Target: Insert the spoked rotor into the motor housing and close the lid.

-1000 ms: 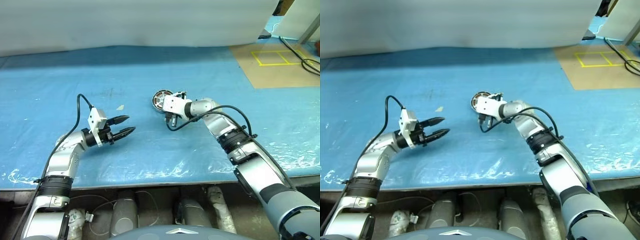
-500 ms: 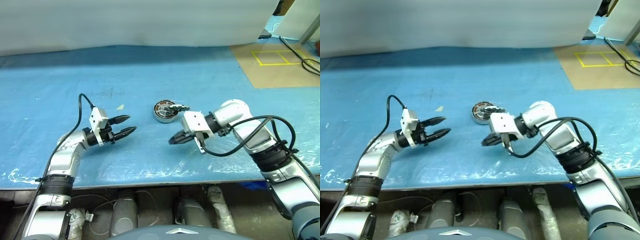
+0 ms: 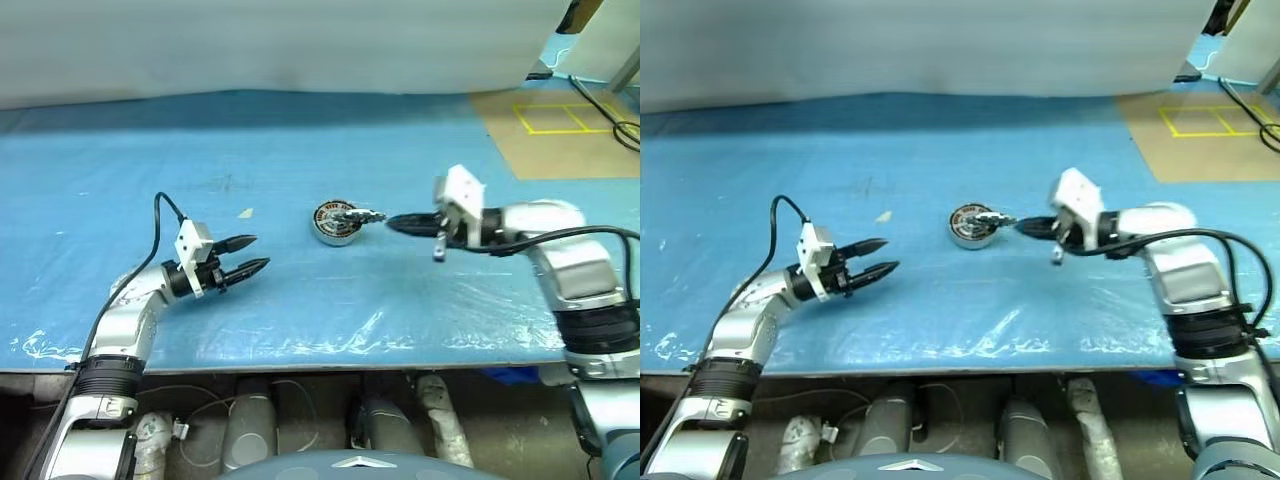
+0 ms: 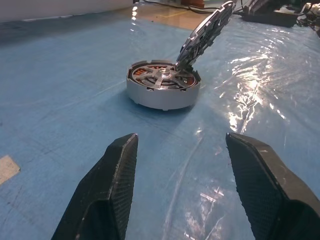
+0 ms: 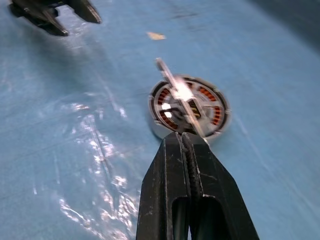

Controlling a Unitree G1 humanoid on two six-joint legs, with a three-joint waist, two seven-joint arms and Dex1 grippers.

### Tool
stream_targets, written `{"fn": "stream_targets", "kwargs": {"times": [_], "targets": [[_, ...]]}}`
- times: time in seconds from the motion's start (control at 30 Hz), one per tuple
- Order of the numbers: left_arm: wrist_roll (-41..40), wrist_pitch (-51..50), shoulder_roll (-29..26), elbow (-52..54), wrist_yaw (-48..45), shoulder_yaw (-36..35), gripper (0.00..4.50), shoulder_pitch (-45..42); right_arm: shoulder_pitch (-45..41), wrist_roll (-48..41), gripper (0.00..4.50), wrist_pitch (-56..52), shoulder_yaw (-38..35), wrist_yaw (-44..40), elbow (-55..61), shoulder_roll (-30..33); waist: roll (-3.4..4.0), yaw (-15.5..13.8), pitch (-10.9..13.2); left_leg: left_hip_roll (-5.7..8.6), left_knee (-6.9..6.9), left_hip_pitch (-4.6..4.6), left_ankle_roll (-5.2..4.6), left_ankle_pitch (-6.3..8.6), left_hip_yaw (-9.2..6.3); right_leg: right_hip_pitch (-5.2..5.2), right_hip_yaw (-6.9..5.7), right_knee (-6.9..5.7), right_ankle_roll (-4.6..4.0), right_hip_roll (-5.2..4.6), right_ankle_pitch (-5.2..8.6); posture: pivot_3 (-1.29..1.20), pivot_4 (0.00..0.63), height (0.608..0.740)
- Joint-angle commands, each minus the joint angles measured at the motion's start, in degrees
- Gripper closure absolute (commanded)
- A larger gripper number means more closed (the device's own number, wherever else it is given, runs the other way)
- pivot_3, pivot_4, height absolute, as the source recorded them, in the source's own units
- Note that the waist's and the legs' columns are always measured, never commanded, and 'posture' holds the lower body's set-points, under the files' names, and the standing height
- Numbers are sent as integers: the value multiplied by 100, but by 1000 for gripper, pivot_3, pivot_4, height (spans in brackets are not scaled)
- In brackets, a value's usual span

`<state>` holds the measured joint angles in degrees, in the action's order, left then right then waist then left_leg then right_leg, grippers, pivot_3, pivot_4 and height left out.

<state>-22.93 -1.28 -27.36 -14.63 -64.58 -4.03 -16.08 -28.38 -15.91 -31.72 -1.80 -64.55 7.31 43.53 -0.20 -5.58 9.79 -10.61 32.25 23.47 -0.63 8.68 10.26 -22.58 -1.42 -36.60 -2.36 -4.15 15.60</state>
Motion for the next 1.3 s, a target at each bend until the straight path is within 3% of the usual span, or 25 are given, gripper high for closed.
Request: {"fn": "stream_targets", "kwargs": {"times": [0.03,0.1,0.23,0.5,0.67,0.87,1.03,1.3], "targets": [[-40,35,2,28,-55,4,1503,-209,276,-471,4464,-420,218,105,1110,-125,0,16,0,-1,-2,-4,0,0,0,0,1,0,0,1,0,0,150,740],[-19,49,62,-76,-74,51,1503,-339,461,-463,4464,-481,564,187,1483,-227,1,14,0,-6,-5,-7,0,0,0,-1,1,-1,-1,6,1,0,150,740],[-8,72,110,-173,-130,106,1503,-456,420,-855,3297,-988,906,327,1768,-550,3,10,1,0,0,-4,0,0,1,-1,5,-2,0,3,0,0,150,740],[33,116,136,-258,-168,120,1503,-478,-477,230,3297,-423,1859,1495,60,-1788,2,26,0,1,-4,-13,26,-14,0,0,6,-9,0,1,0,0,150,740],[32,106,141,-194,-111,101,1503,-466,-801,896,3297,111,2227,1875,-786,-2129,2,22,1,8,-3,16,29,-16,1,-19,5,-4,3,-1,-1,0,150,740],[30,122,101,-171,-91,63,1503,-419,-1059,1029,3297,362,1988,2232,-1149,-2406,2,35,1,7,-5,18,29,-15,-1,-23,1,-7,5,-1,-3,0,150,740],[42,142,111,-165,-78,76,1503,-405,-1404,1269,3297,338,1637,3032,-1460,-2667,2,42,1,6,-2,17,30,-16,-1,-23,2,-10,4,-1,-2,0,150,740],[84,195,169,-255,-86,141,1503,-469,-1734,1045,3297,-594,1003,3829,-950,-3250,2,42,1,6,-8,17,31,-16,-1,-26,2,-9,22,0,-13,0,150,740]]}}
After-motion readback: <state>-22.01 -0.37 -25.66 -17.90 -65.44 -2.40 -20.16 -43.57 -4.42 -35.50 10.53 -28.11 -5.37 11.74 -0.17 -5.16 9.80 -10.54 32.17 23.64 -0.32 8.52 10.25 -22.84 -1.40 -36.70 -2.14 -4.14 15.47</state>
